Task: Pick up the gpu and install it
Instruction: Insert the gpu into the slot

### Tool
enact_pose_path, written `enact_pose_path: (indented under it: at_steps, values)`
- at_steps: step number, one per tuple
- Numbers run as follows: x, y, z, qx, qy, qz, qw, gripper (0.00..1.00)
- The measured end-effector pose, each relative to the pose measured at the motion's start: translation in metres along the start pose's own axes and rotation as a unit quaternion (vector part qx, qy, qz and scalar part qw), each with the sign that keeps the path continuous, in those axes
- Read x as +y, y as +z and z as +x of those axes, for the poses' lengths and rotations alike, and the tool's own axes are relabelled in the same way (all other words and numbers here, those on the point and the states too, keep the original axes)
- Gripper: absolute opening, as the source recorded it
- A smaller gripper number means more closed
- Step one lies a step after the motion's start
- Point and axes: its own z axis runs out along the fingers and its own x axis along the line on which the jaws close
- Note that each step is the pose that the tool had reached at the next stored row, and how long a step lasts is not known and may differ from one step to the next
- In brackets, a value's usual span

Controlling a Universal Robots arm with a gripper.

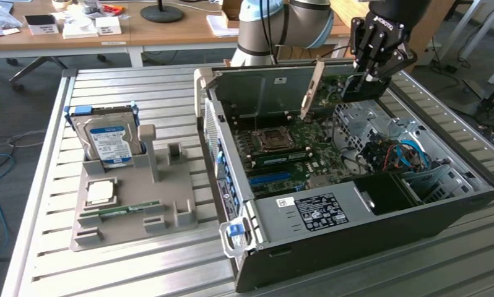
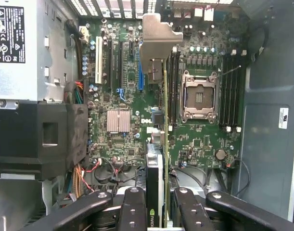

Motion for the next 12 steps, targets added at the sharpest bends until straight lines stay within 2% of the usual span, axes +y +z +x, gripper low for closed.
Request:
enact_pose_path:
  at_steps: [12]
  values:
    - [0.0001, 0.0015, 0.0, -0.0001, 0.0, 0.0, 1.0, 0.27]
